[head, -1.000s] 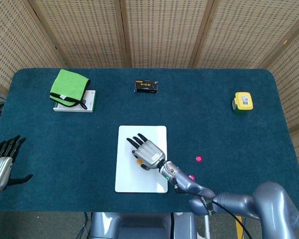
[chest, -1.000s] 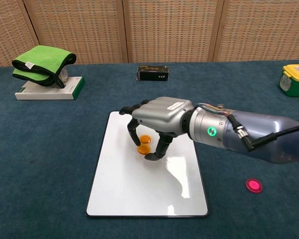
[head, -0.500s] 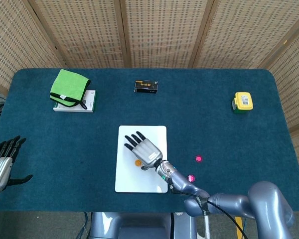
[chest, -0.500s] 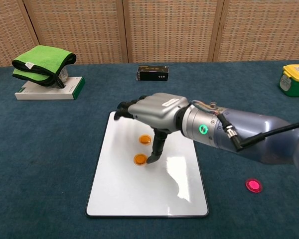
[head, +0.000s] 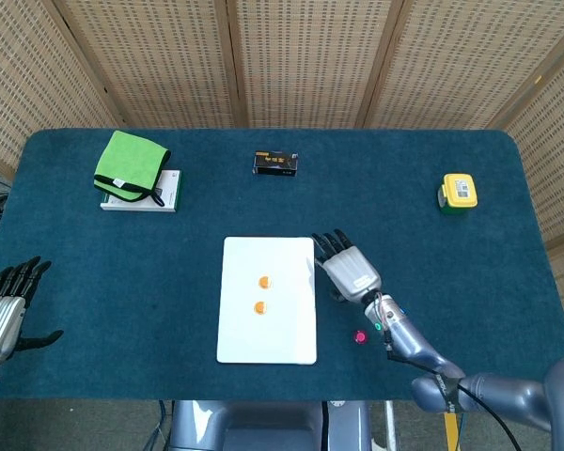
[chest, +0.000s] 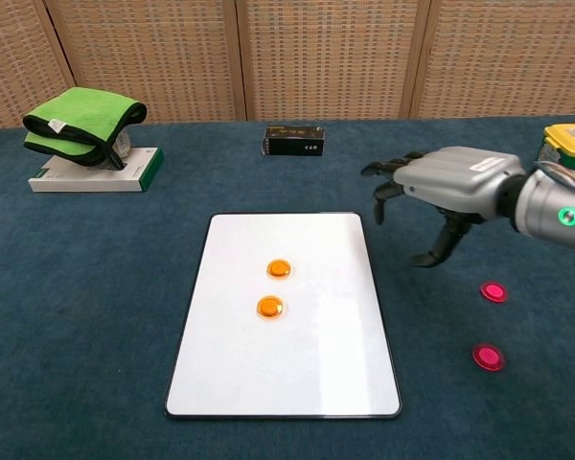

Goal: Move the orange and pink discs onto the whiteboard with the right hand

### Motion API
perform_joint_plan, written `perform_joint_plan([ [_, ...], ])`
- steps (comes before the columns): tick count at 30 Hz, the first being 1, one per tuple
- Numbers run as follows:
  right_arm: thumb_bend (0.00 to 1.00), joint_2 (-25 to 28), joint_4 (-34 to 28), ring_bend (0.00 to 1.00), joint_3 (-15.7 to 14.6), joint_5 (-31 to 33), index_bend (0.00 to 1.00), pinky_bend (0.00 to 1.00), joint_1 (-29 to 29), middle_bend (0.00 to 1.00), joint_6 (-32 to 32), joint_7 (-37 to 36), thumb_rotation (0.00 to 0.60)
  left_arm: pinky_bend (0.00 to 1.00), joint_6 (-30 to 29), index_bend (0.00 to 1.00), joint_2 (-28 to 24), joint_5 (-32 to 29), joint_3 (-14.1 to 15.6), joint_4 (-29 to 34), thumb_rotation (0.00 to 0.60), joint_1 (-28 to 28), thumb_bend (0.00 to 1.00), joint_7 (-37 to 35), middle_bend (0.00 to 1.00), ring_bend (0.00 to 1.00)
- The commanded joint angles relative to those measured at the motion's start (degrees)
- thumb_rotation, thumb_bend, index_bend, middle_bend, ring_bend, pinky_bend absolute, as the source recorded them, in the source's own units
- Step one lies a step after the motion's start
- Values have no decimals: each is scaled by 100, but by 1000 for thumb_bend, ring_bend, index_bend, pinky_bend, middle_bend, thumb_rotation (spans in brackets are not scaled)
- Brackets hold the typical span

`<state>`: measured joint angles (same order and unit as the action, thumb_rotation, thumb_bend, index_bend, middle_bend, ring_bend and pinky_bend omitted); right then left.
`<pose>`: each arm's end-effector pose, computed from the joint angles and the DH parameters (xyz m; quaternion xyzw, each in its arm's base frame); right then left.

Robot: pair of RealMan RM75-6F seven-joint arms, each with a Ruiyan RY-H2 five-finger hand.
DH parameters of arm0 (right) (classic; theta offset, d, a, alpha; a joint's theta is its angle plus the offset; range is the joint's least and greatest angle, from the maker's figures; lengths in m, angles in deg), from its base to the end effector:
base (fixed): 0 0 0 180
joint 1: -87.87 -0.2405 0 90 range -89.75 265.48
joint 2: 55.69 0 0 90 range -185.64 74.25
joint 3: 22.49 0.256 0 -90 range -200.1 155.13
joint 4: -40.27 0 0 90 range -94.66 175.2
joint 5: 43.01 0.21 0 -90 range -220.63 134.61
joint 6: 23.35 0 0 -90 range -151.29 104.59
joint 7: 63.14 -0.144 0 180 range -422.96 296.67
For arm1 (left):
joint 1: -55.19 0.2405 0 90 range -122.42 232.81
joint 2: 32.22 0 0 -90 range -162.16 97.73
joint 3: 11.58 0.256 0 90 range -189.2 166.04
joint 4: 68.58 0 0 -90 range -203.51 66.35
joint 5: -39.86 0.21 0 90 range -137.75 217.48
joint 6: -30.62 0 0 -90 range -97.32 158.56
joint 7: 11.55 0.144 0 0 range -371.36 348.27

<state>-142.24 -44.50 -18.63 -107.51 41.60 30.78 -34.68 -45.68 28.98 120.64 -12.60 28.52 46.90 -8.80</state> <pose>-0.1514 -0.3384 -0.0198 0.8134 -0.2766 0.2991 0.4153 -0.3102 0.1891 0.1475 -0.6184 -0.4374 -0.3311 0.5627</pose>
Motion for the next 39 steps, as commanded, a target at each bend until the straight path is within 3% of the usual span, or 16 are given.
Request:
perform_joint_plan([
  [1, 311, 143, 43, 0, -178, -209, 336, 0, 201, 0, 110, -237, 600, 0, -13, 0, 11, 4, -2, 14, 600, 1, 0, 26, 0, 0],
  [9, 311, 420, 302, 0, -581, -639, 353, 0, 780, 0, 336, -932, 600, 0, -66, 0, 35, 0, -6, 42, 600, 20, 0, 92, 0, 0],
  [21, 325, 308, 669, 0, -550, -760, 369, 0, 1075, 0, 171, -1533, 600, 0, -69, 0, 42, -12, -6, 55, 600, 23, 0, 108, 0, 0],
  [39, 363, 48, 897, 0, -367, -845, 389, 0, 1108, 0, -103, -1562, 600, 0, -46, 0, 33, -51, -9, 64, 600, 24, 0, 93, 0, 0],
])
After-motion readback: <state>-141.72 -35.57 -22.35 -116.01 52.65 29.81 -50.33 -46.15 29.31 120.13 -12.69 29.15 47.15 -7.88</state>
